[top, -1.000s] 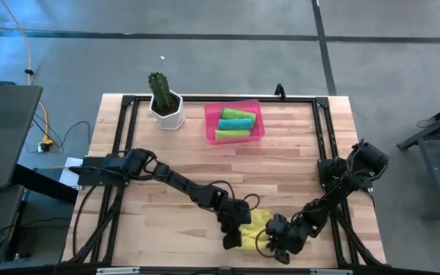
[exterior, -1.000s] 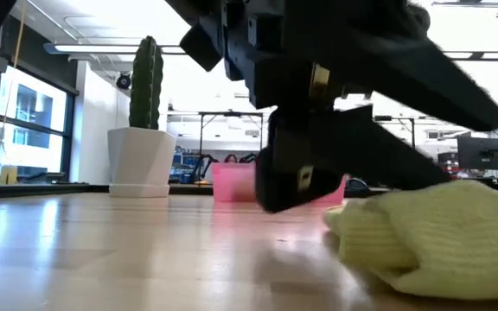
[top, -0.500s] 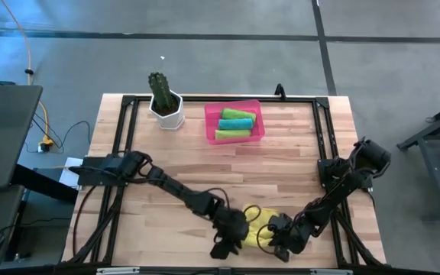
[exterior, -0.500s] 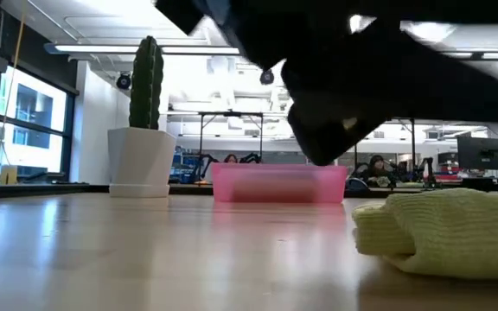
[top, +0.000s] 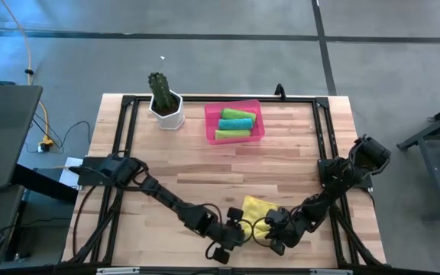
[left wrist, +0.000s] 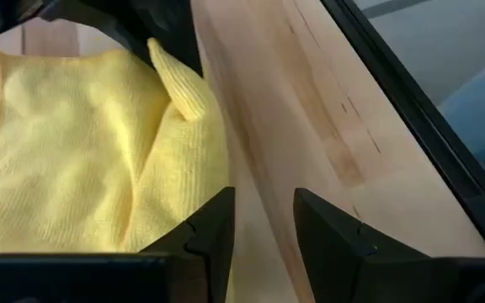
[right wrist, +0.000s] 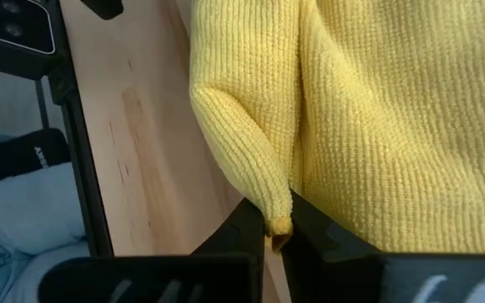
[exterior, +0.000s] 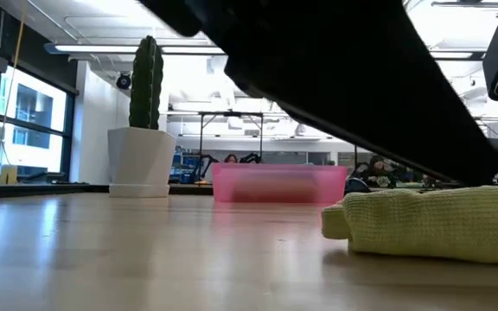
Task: Roll microfiber towels into tight, uniform cylinder then place into a basket
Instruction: Roll the yellow microfiber cloth
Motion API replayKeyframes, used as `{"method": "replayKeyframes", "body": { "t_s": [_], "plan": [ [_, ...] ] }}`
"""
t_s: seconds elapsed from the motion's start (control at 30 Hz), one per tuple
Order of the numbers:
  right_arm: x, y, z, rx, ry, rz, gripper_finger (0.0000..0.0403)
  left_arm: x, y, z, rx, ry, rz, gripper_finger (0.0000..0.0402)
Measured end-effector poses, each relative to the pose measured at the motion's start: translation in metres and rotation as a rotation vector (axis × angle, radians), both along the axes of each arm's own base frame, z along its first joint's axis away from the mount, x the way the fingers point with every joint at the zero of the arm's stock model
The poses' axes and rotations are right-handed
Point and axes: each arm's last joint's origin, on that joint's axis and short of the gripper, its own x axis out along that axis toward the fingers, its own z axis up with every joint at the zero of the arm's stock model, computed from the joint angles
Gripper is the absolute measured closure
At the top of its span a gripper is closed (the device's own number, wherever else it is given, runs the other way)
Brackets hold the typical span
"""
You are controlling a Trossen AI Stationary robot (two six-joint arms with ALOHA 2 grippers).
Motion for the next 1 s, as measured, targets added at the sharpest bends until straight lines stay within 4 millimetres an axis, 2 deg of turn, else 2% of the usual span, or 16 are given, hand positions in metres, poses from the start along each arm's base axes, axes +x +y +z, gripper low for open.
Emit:
{"method": "replayKeyframes", "body": {
  "t_s": [0.27, 0.67, 0.77, 1.0],
  "plan": [
    [0.000, 0.000, 0.000, -0.001, 0.000, 0.001, 0.0392, -0.006, -0.003, -0.003, 0.099, 0.013, 0.062, 0.0289],
    [0.001, 0.000, 0.000, 0.003, -0.006, 0.000, 0.0392, 0.003, 0.023, -0.016, 0.117, 0.059, 0.128, 0.0289],
    [0.001, 0.000, 0.000, 0.003, -0.006, -0.001, 0.0392, 0.006, 0.029, -0.018, 0.083, 0.074, 0.128, 0.0289],
    [0.001, 0.000, 0.000, -0.014, -0.018, 0.028, 0.0392, 0.012, 0.038, -0.030, -0.148, 0.154, 0.104, 0.0289]
  ]
}}
